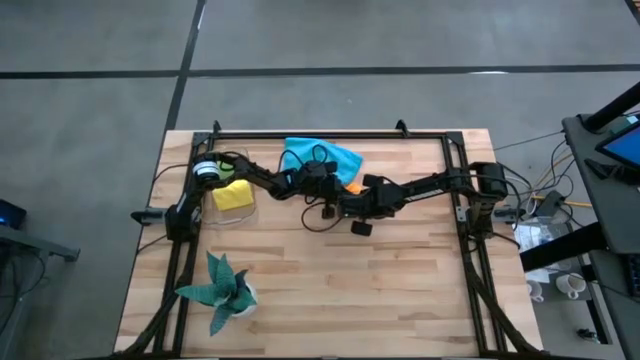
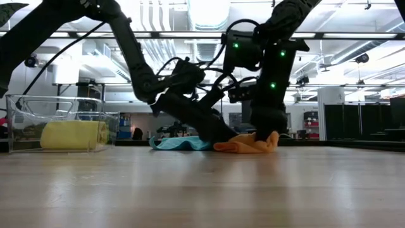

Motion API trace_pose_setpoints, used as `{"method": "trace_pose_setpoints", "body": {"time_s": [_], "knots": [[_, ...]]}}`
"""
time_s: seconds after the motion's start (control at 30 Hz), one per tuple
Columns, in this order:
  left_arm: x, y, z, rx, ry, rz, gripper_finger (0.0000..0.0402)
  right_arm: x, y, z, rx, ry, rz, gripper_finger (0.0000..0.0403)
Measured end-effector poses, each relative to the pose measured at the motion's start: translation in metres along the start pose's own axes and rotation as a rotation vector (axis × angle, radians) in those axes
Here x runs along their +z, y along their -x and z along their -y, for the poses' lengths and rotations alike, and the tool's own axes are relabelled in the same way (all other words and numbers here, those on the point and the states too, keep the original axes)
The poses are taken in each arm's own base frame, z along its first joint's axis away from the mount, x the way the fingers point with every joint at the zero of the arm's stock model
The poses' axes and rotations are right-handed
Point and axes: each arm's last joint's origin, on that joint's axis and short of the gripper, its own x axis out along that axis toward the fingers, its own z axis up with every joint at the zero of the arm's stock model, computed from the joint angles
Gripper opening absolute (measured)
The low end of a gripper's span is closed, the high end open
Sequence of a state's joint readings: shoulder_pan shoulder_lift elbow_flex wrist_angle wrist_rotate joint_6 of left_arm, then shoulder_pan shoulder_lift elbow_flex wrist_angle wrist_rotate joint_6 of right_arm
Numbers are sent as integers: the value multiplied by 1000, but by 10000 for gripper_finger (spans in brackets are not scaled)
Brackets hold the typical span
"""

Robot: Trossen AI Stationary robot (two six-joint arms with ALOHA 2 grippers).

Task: Roll microfiber towels into tight, uniform cylinder then place into a basket
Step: Roll the orange microfiber towel

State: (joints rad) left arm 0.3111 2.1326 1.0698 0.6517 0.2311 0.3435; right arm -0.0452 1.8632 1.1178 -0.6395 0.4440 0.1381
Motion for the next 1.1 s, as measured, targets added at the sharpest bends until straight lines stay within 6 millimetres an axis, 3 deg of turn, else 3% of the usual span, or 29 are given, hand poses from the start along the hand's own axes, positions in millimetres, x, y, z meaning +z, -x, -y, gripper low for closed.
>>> {"method": "trace_pose_setpoints", "body": {"time_s": [0.13,0.33,0.5,0.6,0.9,1.1], "knots": [[-7,3,2,65,-5,-11,0,7,8,1,7,-1,19,106],[-10,5,2,82,17,4,0,8,34,7,16,5,67,166],[-10,5,2,86,30,6,0,-3,60,17,32,-81,143,187],[-9,5,2,88,54,10,0,-15,63,13,63,-165,238,188],[-9,4,1,91,70,12,0,-50,37,-39,250,-230,611,173],[-10,4,1,87,99,2,0,-49,6,-55,97,-175,613,154]]}}
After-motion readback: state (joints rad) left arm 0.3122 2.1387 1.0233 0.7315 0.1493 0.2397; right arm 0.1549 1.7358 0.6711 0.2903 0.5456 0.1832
